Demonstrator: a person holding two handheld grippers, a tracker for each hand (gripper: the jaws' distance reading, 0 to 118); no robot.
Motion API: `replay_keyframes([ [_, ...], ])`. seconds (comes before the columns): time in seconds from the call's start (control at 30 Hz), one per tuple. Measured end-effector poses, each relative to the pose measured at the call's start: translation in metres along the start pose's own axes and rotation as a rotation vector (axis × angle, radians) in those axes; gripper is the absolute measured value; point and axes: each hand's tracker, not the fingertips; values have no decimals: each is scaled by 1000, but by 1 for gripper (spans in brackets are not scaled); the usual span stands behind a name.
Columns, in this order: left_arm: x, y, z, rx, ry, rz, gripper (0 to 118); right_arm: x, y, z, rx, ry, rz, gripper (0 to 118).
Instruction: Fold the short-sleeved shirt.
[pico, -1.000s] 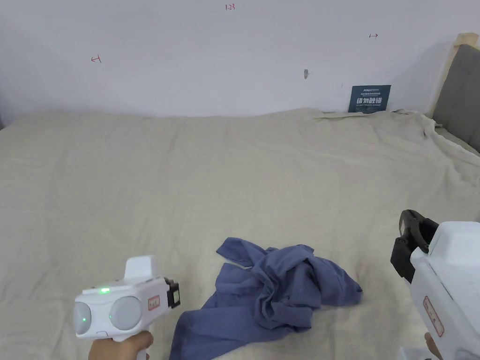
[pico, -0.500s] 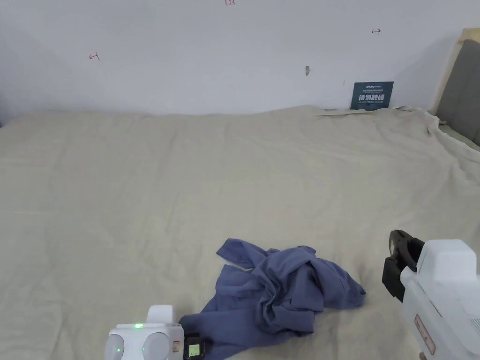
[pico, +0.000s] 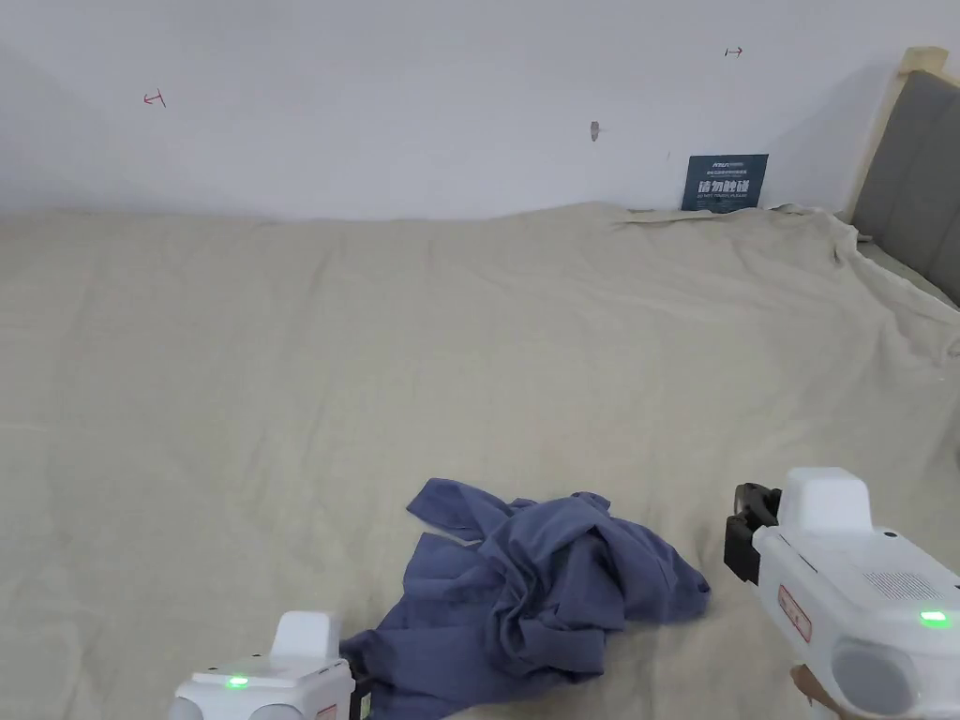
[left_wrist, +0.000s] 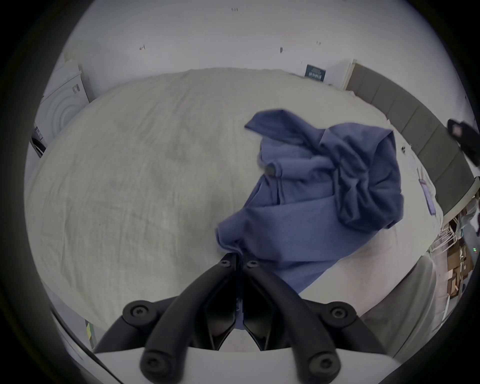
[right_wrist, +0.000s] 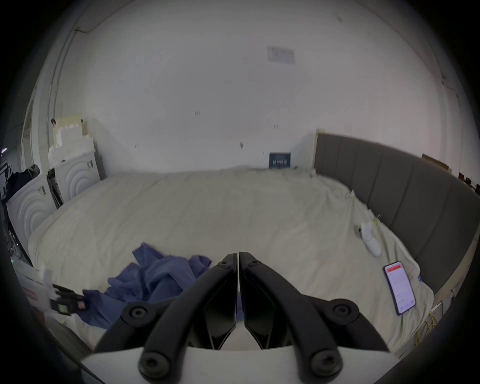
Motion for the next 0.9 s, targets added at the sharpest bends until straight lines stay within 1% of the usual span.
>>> replay_keyframes([
  [0.03,-1,2,6,14,-6,2,1,2,0,-14,-43,-1,15,14],
  [0.07,-2,4,10,24,-12,5,1,4,-1,-26,-74,15,17,31],
  [0.1,-3,8,15,34,-26,8,1,7,-3,-41,-106,3,4,51],
  [0.13,-3,11,19,39,-34,11,1,8,-6,-54,-151,-1,9,78],
  [0.17,-4,13,21,45,-36,14,1,11,-9,-65,-182,11,-3,89],
  [0.2,-7,15,21,51,-41,21,1,14,-14,-76,-201,9,-22,93],
  [0.33,-12,20,23,59,-63,52,1,21,-31,-111,-299,-33,-33,93],
  [0.4,-14,20,22,57,-71,59,1,23,-40,-123,-337,-70,-36,93],
  [0.6,-15,19,21,49,-81,59,1,20,-64,-147,-423,-58,-41,92],
  [0.63,-15,19,21,49,-82,60,1,18,-68,-149,-438,-48,-42,90],
  [0.67,-15,19,21,49,-82,60,1,13,-69,-144,-450,-41,-42,85],
  [0.7,-15,19,21,48,-82,60,1,10,-72,-144,-462,-35,-39,78],
  [0.8,-15,19,21,50,-85,63,1,0,-78,-141,-471,0,-19,47],
  [0.87,-16,20,21,54,-87,66,1,-5,-78,-140,-463,35,-13,15],
  [0.9,-16,20,21,56,-87,68,1,-6,-77,-139,-463,67,-21,10],
])
